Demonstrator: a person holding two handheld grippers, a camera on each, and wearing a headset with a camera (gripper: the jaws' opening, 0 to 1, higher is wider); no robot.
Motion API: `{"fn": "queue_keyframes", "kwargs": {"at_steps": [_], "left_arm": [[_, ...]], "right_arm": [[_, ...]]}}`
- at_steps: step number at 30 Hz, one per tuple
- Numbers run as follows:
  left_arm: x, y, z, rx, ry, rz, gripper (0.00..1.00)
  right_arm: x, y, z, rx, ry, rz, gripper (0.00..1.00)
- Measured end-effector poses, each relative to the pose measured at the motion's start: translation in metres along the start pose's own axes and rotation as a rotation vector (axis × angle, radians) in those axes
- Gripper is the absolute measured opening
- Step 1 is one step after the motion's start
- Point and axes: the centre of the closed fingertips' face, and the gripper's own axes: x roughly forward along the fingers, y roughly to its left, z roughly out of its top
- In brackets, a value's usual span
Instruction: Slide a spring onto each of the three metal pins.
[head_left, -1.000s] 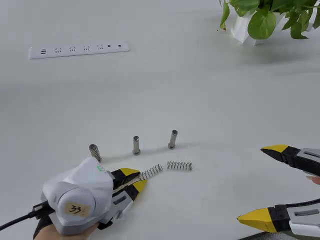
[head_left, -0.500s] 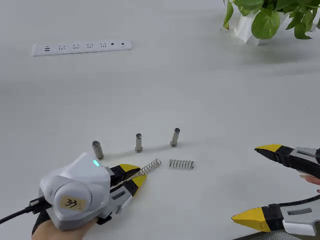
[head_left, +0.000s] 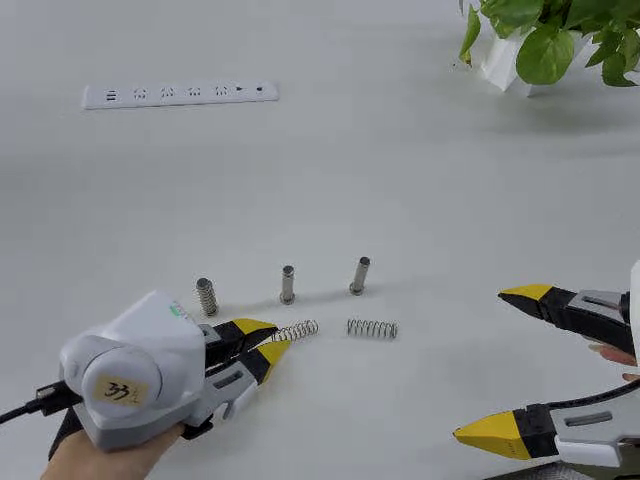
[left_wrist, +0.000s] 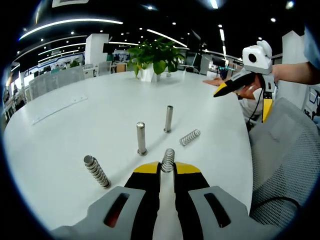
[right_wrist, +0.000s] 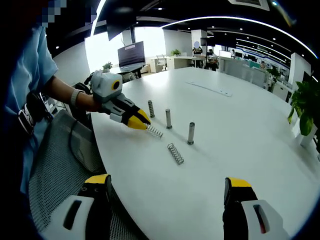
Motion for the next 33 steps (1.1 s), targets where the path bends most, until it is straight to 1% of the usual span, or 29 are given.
{"fn": "queue_keyframes", "kwargs": {"at_steps": [5,8,13,15,17,20,22,26,29,33], "left_arm": [[-0.005,-0.002,0.006,-0.015,-0.016,-0.011,0.06],[-0.009,-0.006,0.012,-0.034,-0.036,-0.033,0.06],[-0.016,-0.016,0.025,-0.073,-0.074,-0.085,0.06],[-0.018,-0.018,0.027,-0.071,-0.079,-0.096,0.06],[-0.021,-0.022,0.032,-0.09,-0.091,-0.124,0.06],[-0.025,-0.026,0.037,-0.092,-0.099,-0.155,0.06],[-0.027,-0.03,0.041,-0.097,-0.106,-0.18,0.06],[-0.034,-0.037,0.053,-0.126,-0.133,-0.231,0.06],[-0.039,-0.044,0.062,-0.152,-0.157,-0.277,0.06],[-0.045,-0.052,0.071,-0.176,-0.181,-0.332,0.06]], "right_arm": [[0.003,0.002,0.004,-0.008,-0.004,0.011,0.93],[0.005,0.004,0.01,-0.01,-0.014,0.023,0.93],[0.008,0.011,0.024,-0.041,-0.027,0.051,0.93],[0.009,0.012,0.027,-0.049,-0.027,0.06,0.93],[0.009,0.014,0.034,-0.06,-0.037,0.072,0.92],[0.011,0.017,0.043,-0.073,-0.053,0.091,0.91],[0.012,0.021,0.05,-0.08,-0.063,0.11,0.9],[0.016,0.028,0.061,-0.1,-0.079,0.143,0.88],[0.017,0.032,0.067,-0.103,-0.088,0.173,0.84],[0.018,0.04,0.073,-0.113,-0.098,0.229,0.71]]}}
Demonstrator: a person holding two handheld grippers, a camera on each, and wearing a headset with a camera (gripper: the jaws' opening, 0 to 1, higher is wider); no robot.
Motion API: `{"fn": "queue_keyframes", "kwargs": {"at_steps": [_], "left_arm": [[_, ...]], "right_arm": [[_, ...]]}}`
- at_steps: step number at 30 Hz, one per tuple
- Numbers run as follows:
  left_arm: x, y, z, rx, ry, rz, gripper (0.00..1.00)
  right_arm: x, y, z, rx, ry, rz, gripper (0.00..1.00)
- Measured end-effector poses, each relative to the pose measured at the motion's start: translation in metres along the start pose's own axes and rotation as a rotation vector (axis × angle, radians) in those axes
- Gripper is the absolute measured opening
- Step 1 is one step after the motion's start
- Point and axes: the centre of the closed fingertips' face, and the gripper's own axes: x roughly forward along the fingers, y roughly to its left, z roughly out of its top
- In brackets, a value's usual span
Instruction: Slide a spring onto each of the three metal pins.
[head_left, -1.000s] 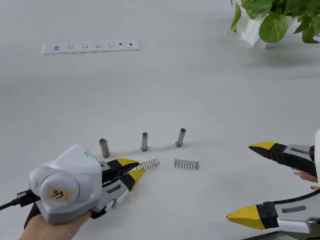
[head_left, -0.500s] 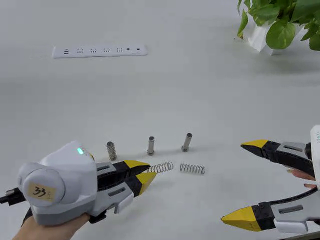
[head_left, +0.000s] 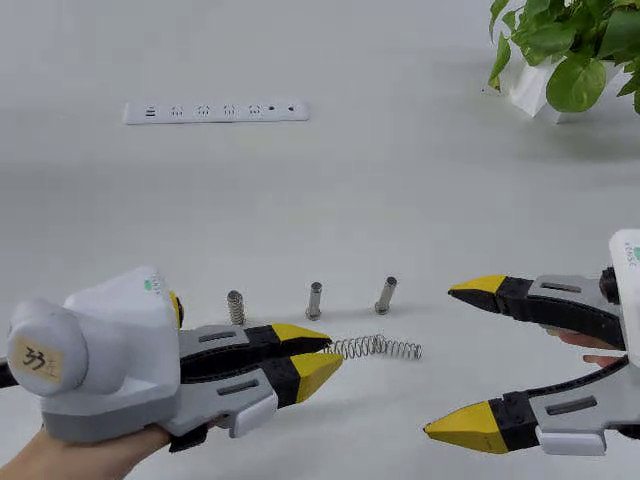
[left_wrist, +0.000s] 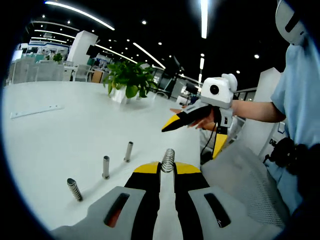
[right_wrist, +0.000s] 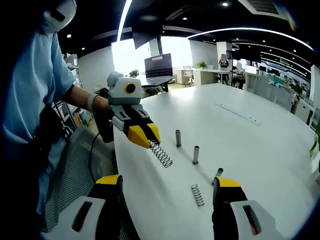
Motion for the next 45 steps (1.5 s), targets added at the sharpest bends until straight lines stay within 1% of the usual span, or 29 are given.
{"fn": "queue_keyframes", "kwargs": {"at_steps": [2,7,10,12,14,15,18,21,27,31,35,36,38,42,45], "left_arm": [[0.0,-0.002,0.001,-0.001,-0.002,-0.011,0.06],[-0.001,-0.012,0.004,-0.019,-0.01,-0.058,0.06],[-0.002,-0.017,0.004,-0.016,-0.007,-0.082,0.06],[-0.002,-0.019,0.004,-0.028,-0.008,-0.096,0.06],[-0.002,-0.022,0.003,-0.021,-0.005,-0.111,0.06],[-0.002,-0.025,0.003,-0.031,-0.002,-0.128,0.06],[-0.001,-0.03,0.004,-0.046,-0.006,-0.158,0.06],[-0.001,-0.031,0.007,-0.067,-0.021,-0.174,0.06],[-0.002,-0.033,0.013,-0.101,-0.043,-0.203,0.06],[-0.003,-0.034,0.015,-0.109,-0.054,-0.211,0.06],[-0.003,-0.035,0.016,-0.11,-0.054,-0.22,0.06],[-0.003,-0.036,0.016,-0.11,-0.055,-0.224,0.06],[-0.003,-0.038,0.017,-0.113,-0.057,-0.23,0.06],[-0.004,-0.04,0.019,-0.119,-0.065,-0.239,0.06],[-0.004,-0.041,0.02,-0.121,-0.067,-0.243,0.06]], "right_arm": [[0.001,0.003,0.002,-0.002,-0.004,0.02,0.67],[0.003,0.006,0.004,-0.004,-0.005,0.061,0.54],[0.003,0.013,0.005,0.004,-0.013,0.107,0.47],[0.003,0.016,0.005,0.003,-0.01,0.128,0.43],[0.004,0.018,0.004,0.002,-0.007,0.145,0.37],[0.004,0.021,0.004,0.01,-0.009,0.161,0.36],[0.002,0.022,0.006,0.026,-0.032,0.182,0.3],[0.0,0.024,0.01,0.045,-0.056,0.198,0.25],[-0.004,0.028,0.016,0.069,-0.088,0.226,0.1],[-0.005,0.03,0.021,0.104,-0.114,0.24,0.09],[-0.006,0.031,0.025,0.135,-0.132,0.249,0.09],[-0.006,0.03,0.027,0.156,-0.145,0.259,0.09],[-0.008,0.03,0.031,0.168,-0.168,0.269,0.09],[-0.008,0.032,0.03,0.179,-0.164,0.275,0.07],[-0.009,0.033,0.032,0.198,-0.176,0.281,0.07]]}}
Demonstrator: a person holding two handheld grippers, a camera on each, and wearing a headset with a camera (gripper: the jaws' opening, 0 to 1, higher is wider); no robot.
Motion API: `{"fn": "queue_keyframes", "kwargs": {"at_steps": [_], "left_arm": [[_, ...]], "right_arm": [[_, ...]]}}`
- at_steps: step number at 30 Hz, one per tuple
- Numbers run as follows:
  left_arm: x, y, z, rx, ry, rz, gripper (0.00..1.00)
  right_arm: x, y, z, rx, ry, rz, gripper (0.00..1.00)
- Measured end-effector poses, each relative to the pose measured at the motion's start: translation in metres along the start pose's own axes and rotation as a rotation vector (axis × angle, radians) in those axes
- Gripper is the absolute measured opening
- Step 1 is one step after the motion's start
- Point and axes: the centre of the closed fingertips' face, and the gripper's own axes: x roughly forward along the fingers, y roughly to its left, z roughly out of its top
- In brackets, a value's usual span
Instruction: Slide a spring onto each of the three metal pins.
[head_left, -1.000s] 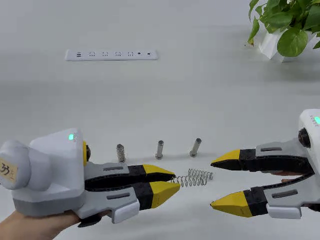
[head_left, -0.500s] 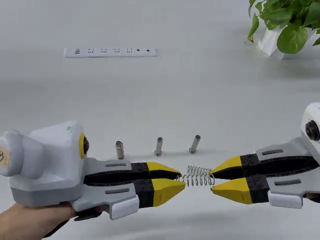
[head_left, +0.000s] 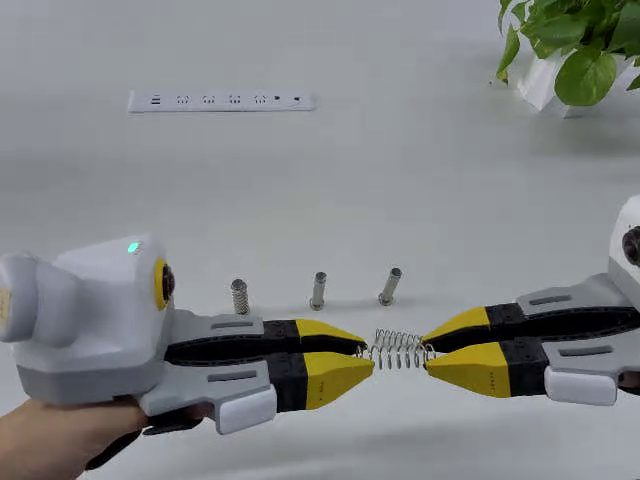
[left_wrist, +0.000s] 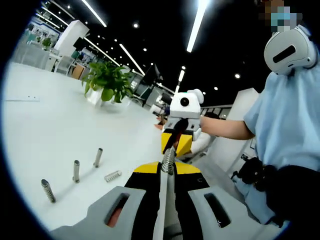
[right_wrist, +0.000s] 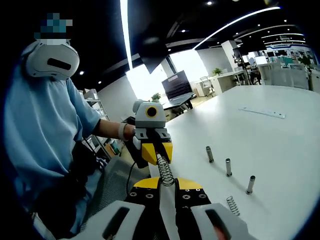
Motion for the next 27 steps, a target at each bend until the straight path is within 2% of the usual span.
{"fn": "queue_keyframes", "kwargs": {"at_steps": [10,16,27], "left_arm": [[0.0006,-0.0018,0.0004,-0.005,-0.004,-0.008,0.06],[0.0017,-0.0016,-0.0007,0.0,0.004,-0.007,0.06],[0.005,-0.0021,-0.007,0.023,0.046,-0.009,0.06]], "right_arm": [[0.0018,0.0034,-0.0004,0.035,-0.011,0.014,0.07],[-0.0016,-0.0003,-0.0007,0.03,-0.002,0.011,0.07],[-0.0019,0.003,-0.0028,0.006,0.064,0.011,0.07]]}}
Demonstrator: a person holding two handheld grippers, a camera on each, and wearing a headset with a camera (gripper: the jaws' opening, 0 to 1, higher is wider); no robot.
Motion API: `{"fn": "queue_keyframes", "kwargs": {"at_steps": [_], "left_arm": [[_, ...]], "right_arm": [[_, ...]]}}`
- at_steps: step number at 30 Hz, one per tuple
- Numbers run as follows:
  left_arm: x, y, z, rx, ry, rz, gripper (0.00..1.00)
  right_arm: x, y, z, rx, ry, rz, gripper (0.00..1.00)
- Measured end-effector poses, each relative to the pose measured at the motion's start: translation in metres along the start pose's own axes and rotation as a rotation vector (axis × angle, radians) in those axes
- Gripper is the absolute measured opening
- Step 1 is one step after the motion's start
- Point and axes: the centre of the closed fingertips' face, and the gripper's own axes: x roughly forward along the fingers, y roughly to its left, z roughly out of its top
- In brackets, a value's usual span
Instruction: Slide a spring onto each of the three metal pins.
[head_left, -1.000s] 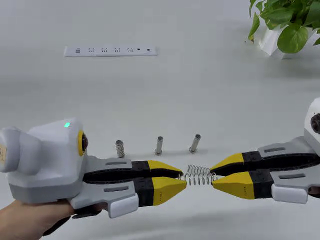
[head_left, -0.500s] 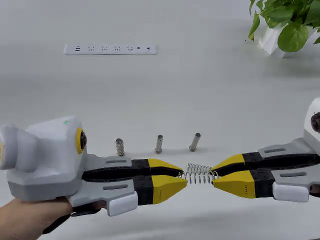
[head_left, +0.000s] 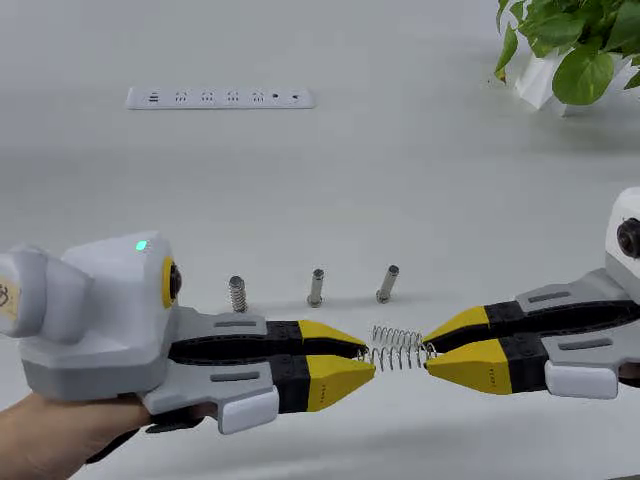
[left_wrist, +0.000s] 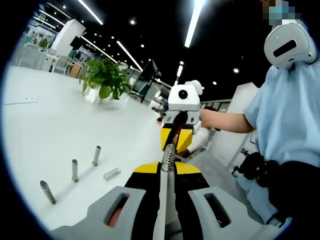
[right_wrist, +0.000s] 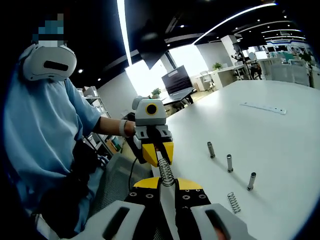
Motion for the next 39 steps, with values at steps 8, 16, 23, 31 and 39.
{"fn": "queue_keyframes", "kwargs": {"at_steps": [8,16,23,31,39], "left_arm": [[0.003,0.0,-0.006,0.029,0.035,-0.001,0.06],[0.005,0.0,-0.019,0.079,0.121,0.004,0.06],[0.006,0.0,-0.029,0.102,0.174,0.006,0.07],[0.008,0.002,-0.037,0.096,0.198,0.007,0.07],[0.01,0.006,-0.042,0.086,0.222,0.016,0.07]], "right_arm": [[0.0,-0.001,-0.003,-0.038,0.072,0.0,0.07],[0.001,-0.001,-0.011,-0.083,0.164,0.007,0.06],[0.004,-0.001,-0.008,-0.116,0.188,0.008,0.06],[0.008,-0.002,-0.008,-0.153,0.219,0.013,0.06],[0.009,-0.007,-0.008,-0.197,0.265,0.018,0.06]]}}
